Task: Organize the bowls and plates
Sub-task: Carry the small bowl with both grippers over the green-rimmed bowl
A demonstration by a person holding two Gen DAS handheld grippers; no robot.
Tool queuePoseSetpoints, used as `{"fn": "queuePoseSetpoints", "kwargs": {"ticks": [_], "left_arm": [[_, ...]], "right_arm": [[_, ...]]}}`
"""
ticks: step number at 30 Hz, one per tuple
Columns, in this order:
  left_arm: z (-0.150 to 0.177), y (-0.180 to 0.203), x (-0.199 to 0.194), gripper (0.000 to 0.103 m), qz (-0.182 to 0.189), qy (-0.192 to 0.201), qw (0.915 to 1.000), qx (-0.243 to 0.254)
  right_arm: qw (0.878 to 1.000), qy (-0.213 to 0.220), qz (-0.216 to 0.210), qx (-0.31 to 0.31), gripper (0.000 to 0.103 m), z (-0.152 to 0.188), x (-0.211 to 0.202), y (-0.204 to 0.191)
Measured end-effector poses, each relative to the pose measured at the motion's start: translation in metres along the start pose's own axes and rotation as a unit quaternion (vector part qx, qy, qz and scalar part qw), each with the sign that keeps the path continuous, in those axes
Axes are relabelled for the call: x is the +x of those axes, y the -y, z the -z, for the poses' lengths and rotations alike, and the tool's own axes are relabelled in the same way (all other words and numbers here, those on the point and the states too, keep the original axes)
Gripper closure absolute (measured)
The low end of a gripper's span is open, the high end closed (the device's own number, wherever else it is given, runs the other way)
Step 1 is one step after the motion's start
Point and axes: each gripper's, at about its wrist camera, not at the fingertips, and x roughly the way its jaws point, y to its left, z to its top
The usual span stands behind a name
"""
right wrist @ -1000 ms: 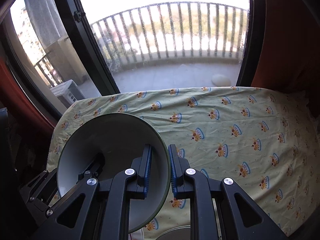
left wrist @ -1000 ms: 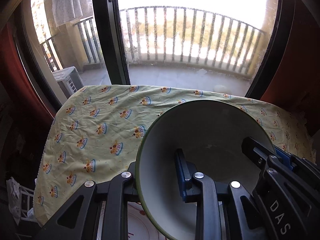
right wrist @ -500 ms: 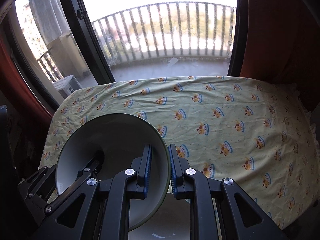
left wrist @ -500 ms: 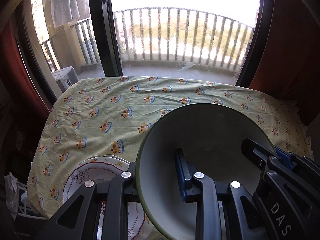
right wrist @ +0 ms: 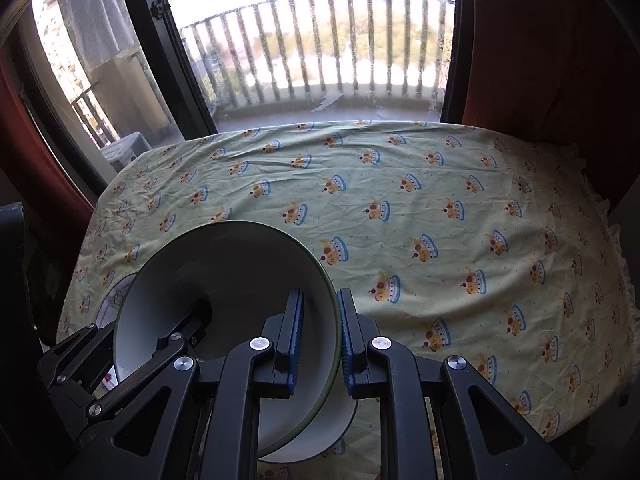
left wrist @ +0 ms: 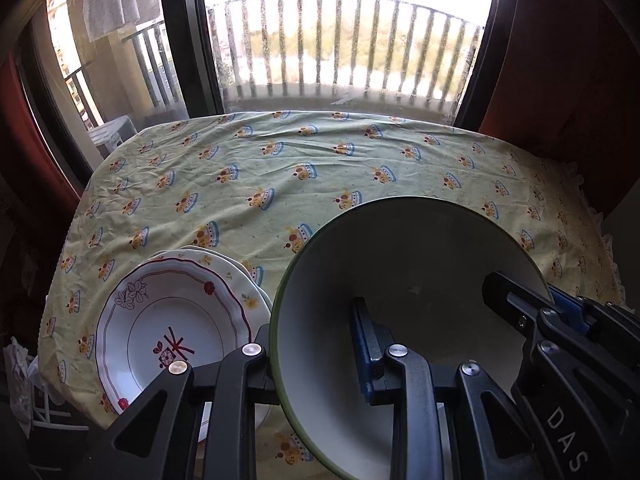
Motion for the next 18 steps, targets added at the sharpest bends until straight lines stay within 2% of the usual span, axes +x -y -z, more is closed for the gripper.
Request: {"fn": "queuePoseSetpoints", "kwargs": {"ticks": [7, 18], "left_arm": [[0.017, -0.001, 0.012, 0.079, 0.001, -0.027, 0.9996, -0.003], [0.029, -0.006, 0.025, 0.077, -0.009, -0.057, 0.9983, -0.009]], "right_arm": [[1.000, -0.029, 0.002, -0.005, 0.083, 0.020, 0.012, 0.000], [0.998, -0.061, -0.002, -0.011, 0.083, 0.033, 0.027, -0.003]]}}
